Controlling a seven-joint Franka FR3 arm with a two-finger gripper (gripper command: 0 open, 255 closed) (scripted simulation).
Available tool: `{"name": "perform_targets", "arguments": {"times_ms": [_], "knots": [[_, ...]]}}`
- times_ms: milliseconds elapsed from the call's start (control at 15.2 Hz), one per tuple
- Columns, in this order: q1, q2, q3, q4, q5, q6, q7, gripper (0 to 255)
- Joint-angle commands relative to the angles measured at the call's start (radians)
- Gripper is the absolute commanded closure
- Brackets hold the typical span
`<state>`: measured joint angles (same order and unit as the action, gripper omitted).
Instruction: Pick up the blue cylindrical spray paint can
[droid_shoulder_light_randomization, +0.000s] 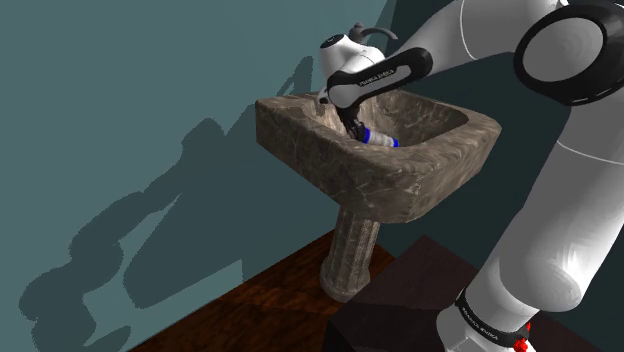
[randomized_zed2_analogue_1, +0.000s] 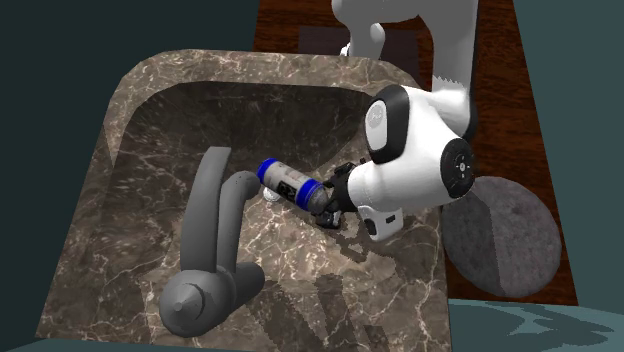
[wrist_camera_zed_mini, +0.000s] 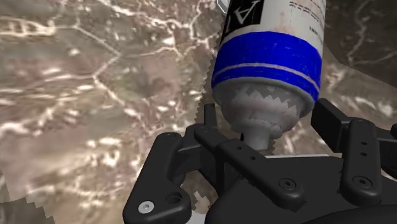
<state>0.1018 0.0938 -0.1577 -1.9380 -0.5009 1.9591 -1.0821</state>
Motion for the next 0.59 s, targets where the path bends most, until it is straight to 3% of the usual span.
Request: {"name": "perform_targets", "arguments": {"times_ms": [0,528], "knots": [[0.001,-0.007,0.001,0.020,0.004,-0.024,-0.012,255],[0.005,-0.029,0.004,0.086,0.015,-0.105,-0.048,255]]}}
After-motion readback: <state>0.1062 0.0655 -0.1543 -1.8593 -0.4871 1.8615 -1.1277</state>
